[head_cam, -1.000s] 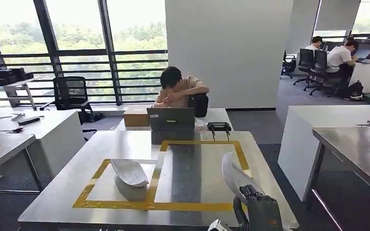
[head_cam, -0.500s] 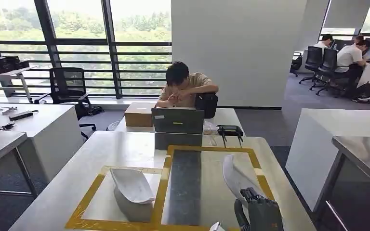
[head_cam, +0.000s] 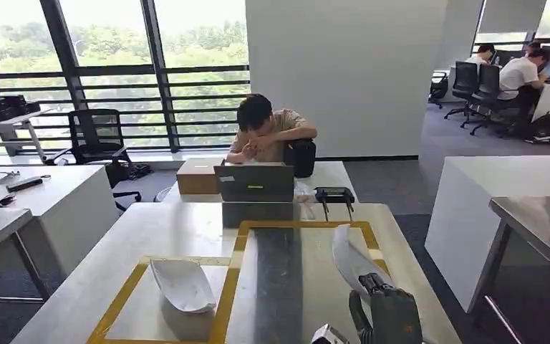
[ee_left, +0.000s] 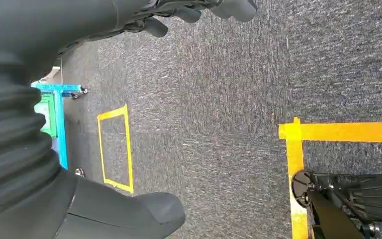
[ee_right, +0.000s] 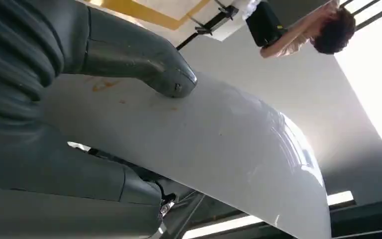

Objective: Take the parts from the cabinet and place them on the table.

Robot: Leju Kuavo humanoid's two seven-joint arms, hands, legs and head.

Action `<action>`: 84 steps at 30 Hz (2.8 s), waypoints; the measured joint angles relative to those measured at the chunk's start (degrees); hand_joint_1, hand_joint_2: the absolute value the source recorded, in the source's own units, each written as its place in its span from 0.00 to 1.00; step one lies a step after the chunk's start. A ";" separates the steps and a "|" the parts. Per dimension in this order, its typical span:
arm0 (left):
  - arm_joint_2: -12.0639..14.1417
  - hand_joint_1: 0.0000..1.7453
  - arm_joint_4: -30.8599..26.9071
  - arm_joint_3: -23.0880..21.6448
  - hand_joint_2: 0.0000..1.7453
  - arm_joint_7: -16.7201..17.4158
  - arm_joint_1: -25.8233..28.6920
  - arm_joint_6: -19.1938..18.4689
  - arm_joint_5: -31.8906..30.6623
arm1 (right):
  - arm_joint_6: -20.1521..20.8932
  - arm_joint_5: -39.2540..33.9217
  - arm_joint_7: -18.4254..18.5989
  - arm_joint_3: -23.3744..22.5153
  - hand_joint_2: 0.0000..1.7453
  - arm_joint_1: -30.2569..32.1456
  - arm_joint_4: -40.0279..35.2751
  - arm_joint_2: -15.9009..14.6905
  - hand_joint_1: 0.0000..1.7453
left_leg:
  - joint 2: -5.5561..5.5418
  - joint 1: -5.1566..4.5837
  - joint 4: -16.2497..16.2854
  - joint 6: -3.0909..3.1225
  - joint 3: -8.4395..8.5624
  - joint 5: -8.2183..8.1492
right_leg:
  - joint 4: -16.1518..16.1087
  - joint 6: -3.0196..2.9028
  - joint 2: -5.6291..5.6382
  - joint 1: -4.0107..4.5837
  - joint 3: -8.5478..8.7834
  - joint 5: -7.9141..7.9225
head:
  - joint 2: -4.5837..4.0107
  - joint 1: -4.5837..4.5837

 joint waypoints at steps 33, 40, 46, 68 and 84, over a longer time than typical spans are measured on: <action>-0.50 0.00 -0.07 -0.02 1.00 0.61 -1.74 0.02 -2.01 | 6.27 -6.38 -2.05 7.78 1.00 -21.87 32.32 10.08 1.00 | 0.62 1.06 0.38 -1.20 1.89 -2.98 | 0.54 1.93 -0.56 -1.10 -2.93 2.12 | 0.04 -0.17; -0.79 0.00 -0.04 -0.09 1.00 0.66 -2.56 -0.07 -3.06 | 9.81 -6.82 -0.46 8.59 1.00 -33.15 49.93 17.81 1.00 | 0.98 1.37 15.42 -2.49 -6.56 -7.39 | 0.16 -0.89 -0.59 -0.79 -0.20 0.19 | 0.09 -0.48; -0.79 0.00 0.02 -0.98 1.00 0.70 -2.50 -0.87 -4.33 | 13.29 -6.93 1.59 8.61 1.00 -36.20 58.85 21.66 1.00 | 0.94 1.05 3.05 -1.38 -6.05 5.64 | 0.03 -0.36 -0.45 -0.62 3.79 -3.27 | 0.09 -0.46; -1.25 0.00 0.11 -3.72 0.00 3.28 -4.03 -2.12 -6.03 | 10.76 -9.53 1.75 8.59 0.00 -37.51 65.59 21.51 0.00 | 0.46 0.86 0.60 0.34 -3.58 3.28 | -3.45 1.31 -0.50 -0.10 6.42 -3.24 | 0.09 -0.22; -0.07 0.00 0.11 -3.50 0.00 0.66 -2.14 -0.39 -4.46 | 3.95 -33.16 -12.22 -0.24 0.00 -33.01 42.08 17.16 0.00 | 0.77 0.56 -0.34 2.05 -2.80 3.19 | 9.81 2.69 -0.57 -0.71 0.05 -10.47 | 0.09 -0.20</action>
